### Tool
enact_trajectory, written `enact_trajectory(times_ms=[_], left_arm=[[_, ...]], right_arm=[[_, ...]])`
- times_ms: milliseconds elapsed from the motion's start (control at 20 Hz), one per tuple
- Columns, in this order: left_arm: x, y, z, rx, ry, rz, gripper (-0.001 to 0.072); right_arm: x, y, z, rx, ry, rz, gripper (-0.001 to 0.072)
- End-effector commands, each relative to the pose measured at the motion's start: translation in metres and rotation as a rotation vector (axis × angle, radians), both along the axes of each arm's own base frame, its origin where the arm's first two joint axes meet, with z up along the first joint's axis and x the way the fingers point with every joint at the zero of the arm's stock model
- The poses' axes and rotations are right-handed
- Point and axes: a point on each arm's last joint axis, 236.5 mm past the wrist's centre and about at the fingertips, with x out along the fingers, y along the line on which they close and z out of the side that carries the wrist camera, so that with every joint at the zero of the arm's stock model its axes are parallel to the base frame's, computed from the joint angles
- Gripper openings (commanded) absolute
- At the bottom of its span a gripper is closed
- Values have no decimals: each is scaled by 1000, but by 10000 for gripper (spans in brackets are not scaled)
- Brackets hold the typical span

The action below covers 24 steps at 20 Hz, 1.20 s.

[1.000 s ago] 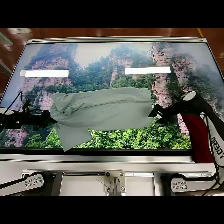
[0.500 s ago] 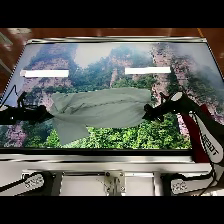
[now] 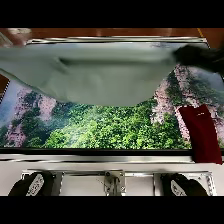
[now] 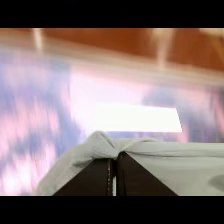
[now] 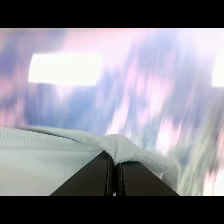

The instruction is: Fold the shirts.

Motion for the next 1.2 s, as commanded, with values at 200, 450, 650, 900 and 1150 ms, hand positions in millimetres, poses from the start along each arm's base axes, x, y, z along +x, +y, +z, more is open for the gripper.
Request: enact_trajectory(times_ms=[200, 450, 650, 900, 1150], left_arm=[[-206, -65, 195, 156, -651, 81, 35], [-186, -56, 129, 235, -356, 110, 35], [-163, -54, 70, 251, -103, 53, 35], [-116, -31, -22, 184, 204, 22, 35], [-43, 1, -162, 12, 550, -8, 35]], right_arm=[[-204, -42, 230, -34, -705, -205, 70], [-227, -69, 156, -173, -410, -302, 70], [-218, -83, 87, -251, -110, -319, 70], [-176, -85, -13, -313, 357, -262, 70], [-84, -82, -154, -344, 736, -183, 70]])
